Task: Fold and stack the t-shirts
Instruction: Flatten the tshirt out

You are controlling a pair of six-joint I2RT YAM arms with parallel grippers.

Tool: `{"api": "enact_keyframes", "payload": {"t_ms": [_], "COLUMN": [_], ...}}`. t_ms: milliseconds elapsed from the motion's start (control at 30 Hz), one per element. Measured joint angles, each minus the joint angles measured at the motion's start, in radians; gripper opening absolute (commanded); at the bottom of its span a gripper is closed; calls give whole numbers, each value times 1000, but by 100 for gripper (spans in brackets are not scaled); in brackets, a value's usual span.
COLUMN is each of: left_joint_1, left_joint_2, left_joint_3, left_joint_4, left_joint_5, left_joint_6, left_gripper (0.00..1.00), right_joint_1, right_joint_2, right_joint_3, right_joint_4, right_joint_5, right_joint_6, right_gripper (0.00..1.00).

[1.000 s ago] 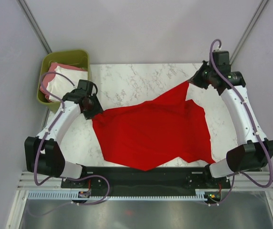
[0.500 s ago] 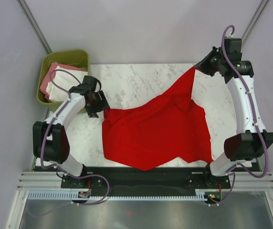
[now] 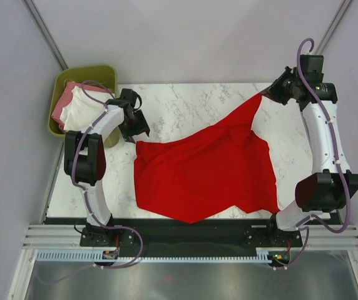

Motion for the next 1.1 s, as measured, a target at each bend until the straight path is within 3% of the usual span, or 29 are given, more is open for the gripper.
{"api": "enact_keyframes", "payload": {"t_ms": [267,467,567,600,633,933,1100], "left_joint_1": [-2,-3,-8,-10,-12,-23,-27], "left_joint_2": [71,142,154,155,154,72,-91], "left_joint_3": [60,68,68,68,68,73,121], "left_joint_4": [4,-1,1,0,-2,-20,-25], "left_joint_5": [-66,-69,-70,-71,-74,-159,-208], "left_joint_6": [7,14,15,15,13,28,39], "left_gripper": [69,55,27,8,2,2,2], "right_joint_1": [0,0,0,0,0,-14,-65], "right_joint_2": [-33,-48,-55,-58,-61,-61,30], "right_joint_3": [-34,-62,-79,-86,-92,-88,130], "right_joint_4": [0,0,0,1,0,-5,-27], "right_joint_5": [-12,-16,-16,-16,-15,-19,-30], "right_joint_6": [0,0,0,0,0,4,37], "right_gripper": [0,0,0,0,0,0,0]}}
